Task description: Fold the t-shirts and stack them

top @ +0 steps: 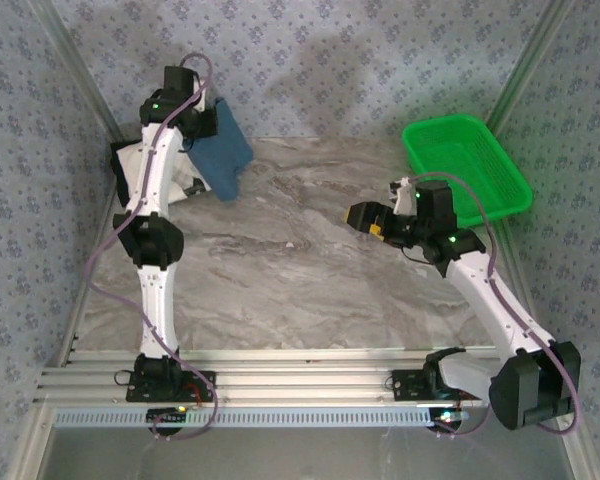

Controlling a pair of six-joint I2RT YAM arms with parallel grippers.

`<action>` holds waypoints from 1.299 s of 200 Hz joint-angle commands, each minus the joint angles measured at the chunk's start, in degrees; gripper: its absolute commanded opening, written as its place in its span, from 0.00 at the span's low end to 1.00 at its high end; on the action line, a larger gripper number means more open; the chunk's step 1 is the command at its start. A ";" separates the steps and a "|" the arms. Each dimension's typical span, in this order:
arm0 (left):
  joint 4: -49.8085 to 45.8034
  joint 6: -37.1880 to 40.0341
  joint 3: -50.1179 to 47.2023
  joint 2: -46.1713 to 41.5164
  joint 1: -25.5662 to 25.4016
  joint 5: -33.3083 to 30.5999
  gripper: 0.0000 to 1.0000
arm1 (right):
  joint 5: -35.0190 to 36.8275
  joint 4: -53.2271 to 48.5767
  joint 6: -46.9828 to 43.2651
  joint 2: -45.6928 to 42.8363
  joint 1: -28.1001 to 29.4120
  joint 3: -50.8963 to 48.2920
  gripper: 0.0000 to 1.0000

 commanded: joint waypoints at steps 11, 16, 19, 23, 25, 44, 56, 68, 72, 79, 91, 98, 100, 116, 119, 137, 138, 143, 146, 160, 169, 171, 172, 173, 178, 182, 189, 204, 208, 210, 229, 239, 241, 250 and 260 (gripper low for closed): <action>3.16 -6.16 2.92 0.03 0.86 5.13 0.00 | 0.93 0.15 -1.30 1.74 0.60 1.04 1.00; 3.50 -7.13 2.96 0.04 1.29 5.49 0.00 | 0.93 0.14 -1.34 1.82 0.57 1.09 1.00; 3.73 -7.69 2.92 0.05 1.57 5.66 0.00 | 0.97 0.19 -1.34 1.90 0.64 1.17 1.00; 4.09 -8.45 2.98 0.05 1.95 5.88 0.00 | 1.03 0.06 -1.38 1.91 0.68 1.23 1.00; 4.25 -8.78 3.02 0.06 2.09 6.07 0.00 | 1.08 0.01 -1.34 1.92 0.67 1.25 1.00; 6.09 -12.07 3.23 0.11 4.09 7.56 0.00 | 1.34 -0.30 -1.52 2.01 0.71 1.35 1.00; 7.19 -13.98 3.45 0.20 5.45 8.61 0.00 | 1.63 -0.66 -1.75 2.01 0.76 1.35 1.00; 8.13 -16.36 3.51 0.37 6.92 10.15 0.00 | 1.96 -0.72 -1.74 1.96 0.80 1.22 1.00; 8.26 -17.08 3.58 0.50 7.28 10.18 0.00 | 2.07 -0.73 -1.69 1.98 0.83 1.06 1.00; 8.28 -17.75 3.62 0.58 7.99 10.16 0.00 | 2.15 -0.59 -1.63 2.09 0.86 0.96 1.00; 8.32 -18.42 3.62 0.51 9.11 10.17 0.00 | 2.39 -0.47 -1.35 2.18 0.87 0.91 1.00; 8.09 -18.56 3.63 0.46 9.70 9.94 0.00 | 2.40 -0.35 -1.35 2.18 0.92 0.88 1.00; 8.08 -18.61 3.62 0.47 9.90 9.94 0.00 | 2.42 -0.27 -1.29 2.18 0.95 0.84 1.00; 8.05 -18.80 3.14 0.59 11.23 9.64 0.00 | 2.73 -0.12 -0.82 2.26 1.02 0.56 1.00; 8.21 -18.89 2.86 0.56 11.56 9.86 0.00 | 2.79 -0.02 -0.85 2.27 1.12 0.53 1.00; 9.59 -19.07 0.43 0.53 13.33 10.27 0.00 | 3.10 0.14 -0.53 2.27 1.22 0.30 1.00; 9.64 -19.04 0.27 0.56 13.38 10.15 0.00 | 3.11 0.18 -0.52 2.27 1.27 0.30 1.00; 10.09 -18.92 -0.69 0.49 13.89 9.95 0.00 | 3.25 0.22 -0.43 2.28 1.34 0.21 1.00; 10.47 -18.92 -1.21 0.50 14.20 10.01 0.00 | 3.41 0.27 -0.42 2.27 1.39 0.21 1.00; 12.21 -19.47 -4.84 0.13 15.85 10.11 0.00 | 3.65 -0.01 -0.26 2.34 1.56 0.19 1.00; 13.25 -19.70 -7.21 -0.27 16.88 10.40 0.00 | 3.86 -0.10 -0.12 2.39 1.59 0.12 1.00; 13.46 -19.70 -7.74 -0.35 17.05 10.39 0.00 | 3.94 -0.12 -0.12 2.41 1.72 0.05 1.00; 13.51 -19.66 -8.04 -0.45 17.17 10.38 0.00 | 3.97 -0.12 -0.10 2.39 1.74 0.04 1.00; 13.62 -19.64 -8.27 -0.45 17.32 10.34 0.00 | 4.03 -0.13 -0.08 2.37 1.75 0.04 1.00; 13.98 -19.44 -9.72 -0.82 17.73 10.17 0.00 | 4.34 -0.13 0.07 2.32 1.92 -0.05 1.00; 14.32 -19.29 -10.81 -1.03 18.13 10.06 0.00 | 4.52 -0.13 0.17 2.35 2.00 -0.06 1.00; 15.24 -19.27 -13.68 -1.60 18.78 10.09 0.00 | 4.84 0.09 0.43 2.40 2.19 -0.14 1.00; 18.87 -20.06 -20.69 -2.88 20.27 10.56 0.00 | 5.38 0.64 0.73 2.69 2.80 -0.34 1.00; 19.94 -20.34 -22.64 -3.24 20.63 10.56 0.00 | 5.48 0.73 0.72 2.91 2.98 -0.28 1.00; 20.30 -20.46 -23.60 -3.44 20.78 10.51 0.00 | 5.56 0.75 0.77 2.96 3.09 -0.29 1.00; 26.70 -23.30 -32.63 -5.15 22.87 10.56 0.00 | 6.30 0.94 0.72 3.83 4.07 0.17 1.00; 29.32 -24.79 -36.28 -5.63 24.06 10.86 0.00 | 6.77 0.86 0.72 4.23 4.68 0.59 1.00; 29.63 -25.07 -36.59 -5.69 24.28 10.79 0.00 | 6.80 0.84 0.72 4.30 4.80 0.63 1.00; 31.32 -25.73 -38.71 -5.75 25.28 11.13 0.00 | 7.07 0.62 0.72 4.68 5.31 1.06 1.00; 32.61 -26.03 -40.01 -5.52 26.12 11.95 0.00 | 7.32 0.34 0.72 5.12 5.75 1.64 1.00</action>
